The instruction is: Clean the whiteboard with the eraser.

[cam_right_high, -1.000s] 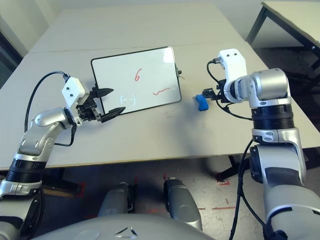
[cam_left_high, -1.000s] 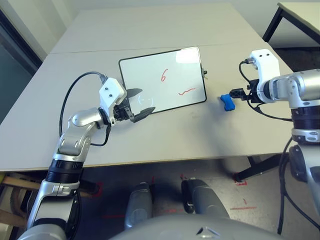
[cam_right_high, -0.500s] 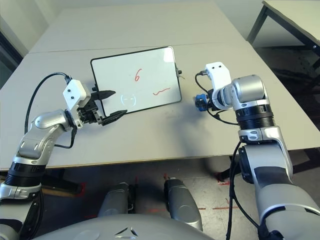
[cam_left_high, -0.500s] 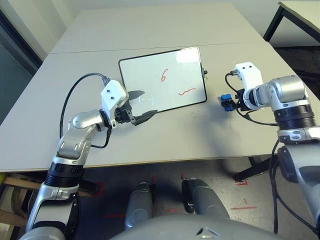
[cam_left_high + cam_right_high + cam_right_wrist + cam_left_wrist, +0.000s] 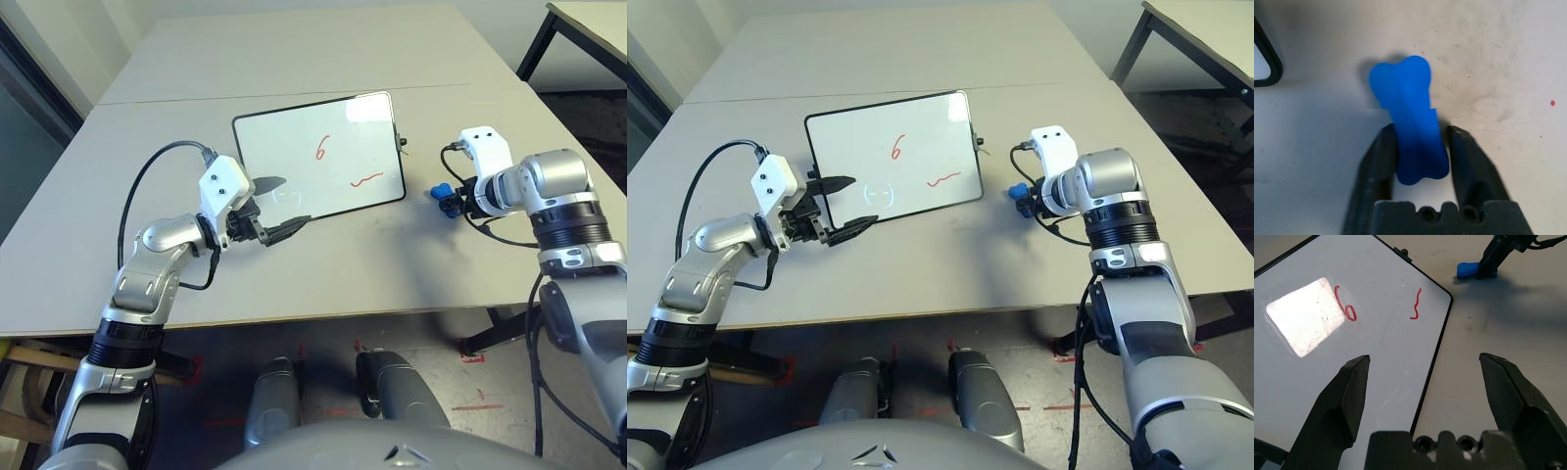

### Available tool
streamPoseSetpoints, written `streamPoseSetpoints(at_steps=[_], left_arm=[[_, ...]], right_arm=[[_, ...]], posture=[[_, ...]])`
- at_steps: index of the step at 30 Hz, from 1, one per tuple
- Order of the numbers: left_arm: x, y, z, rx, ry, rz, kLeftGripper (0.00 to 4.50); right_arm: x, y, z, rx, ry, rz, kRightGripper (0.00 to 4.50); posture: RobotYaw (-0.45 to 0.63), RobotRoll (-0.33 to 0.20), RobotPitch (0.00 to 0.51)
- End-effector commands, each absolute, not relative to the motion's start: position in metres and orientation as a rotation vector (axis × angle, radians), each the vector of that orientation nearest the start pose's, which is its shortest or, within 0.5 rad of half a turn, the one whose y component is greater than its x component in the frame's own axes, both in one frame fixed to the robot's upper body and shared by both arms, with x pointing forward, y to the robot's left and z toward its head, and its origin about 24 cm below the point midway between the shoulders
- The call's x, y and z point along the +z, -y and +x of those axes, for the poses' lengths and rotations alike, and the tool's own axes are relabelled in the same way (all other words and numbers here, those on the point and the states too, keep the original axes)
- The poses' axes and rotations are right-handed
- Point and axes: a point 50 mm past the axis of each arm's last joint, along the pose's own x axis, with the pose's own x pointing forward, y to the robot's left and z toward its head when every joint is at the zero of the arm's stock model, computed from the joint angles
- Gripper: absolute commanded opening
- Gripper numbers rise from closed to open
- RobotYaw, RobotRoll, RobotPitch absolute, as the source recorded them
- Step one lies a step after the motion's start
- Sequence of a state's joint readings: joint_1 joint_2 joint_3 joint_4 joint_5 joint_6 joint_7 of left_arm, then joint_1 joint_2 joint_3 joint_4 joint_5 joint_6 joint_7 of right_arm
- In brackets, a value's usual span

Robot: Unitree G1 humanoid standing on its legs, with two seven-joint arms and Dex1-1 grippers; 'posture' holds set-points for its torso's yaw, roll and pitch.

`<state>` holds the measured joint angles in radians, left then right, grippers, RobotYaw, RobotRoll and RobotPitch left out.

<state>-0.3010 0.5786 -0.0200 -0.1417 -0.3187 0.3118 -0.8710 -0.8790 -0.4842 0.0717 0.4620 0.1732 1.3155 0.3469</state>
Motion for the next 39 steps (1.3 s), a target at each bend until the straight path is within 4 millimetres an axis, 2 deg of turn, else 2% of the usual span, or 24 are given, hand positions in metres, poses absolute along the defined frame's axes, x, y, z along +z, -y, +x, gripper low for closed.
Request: streamPoseSetpoints(at_steps=[1,3,8,13,16,23,29,39], left_arm=[[0.140,-0.179,0.279,-0.957,-0.029,0.317,4.50],[0.140,-0.179,0.279,-0.955,-0.030,0.318,4.50],[0.139,-0.181,0.280,-0.947,-0.035,0.323,4.50],[0.143,-0.191,0.282,-0.914,-0.037,0.340,4.50],[0.146,-0.199,0.283,-0.895,-0.042,0.360,4.50],[0.151,-0.203,0.283,-0.887,-0.041,0.374,4.50],[0.151,-0.206,0.283,-0.881,-0.051,0.395,4.50],[0.148,-0.206,0.281,-0.874,-0.059,0.396,4.50]], right_arm=[[0.121,0.209,0.350,0.161,-0.928,-0.133,0.87],[0.122,0.208,0.350,0.176,-0.916,-0.149,0.40],[0.133,0.202,0.355,0.289,-0.805,-0.304,0.36],[0.161,0.192,0.360,0.400,-0.644,-0.565,0.36],[0.185,0.180,0.363,0.459,-0.523,-0.808,0.36],[0.206,0.160,0.362,0.556,-0.383,-1.255,0.36],[0.203,0.140,0.359,0.681,-0.353,-1.372,0.36],[0.181,0.128,0.362,0.767,-0.389,-1.440,0.36]], posture=[[-0.12,0.000,0.075],[-0.11,0.000,0.074],[-0.11,0.000,0.072],[-0.11,0.000,0.070],[-0.11,0.000,0.069],[-0.11,0.000,0.069],[-0.10,0.000,0.071],[-0.09,0.000,0.071]])
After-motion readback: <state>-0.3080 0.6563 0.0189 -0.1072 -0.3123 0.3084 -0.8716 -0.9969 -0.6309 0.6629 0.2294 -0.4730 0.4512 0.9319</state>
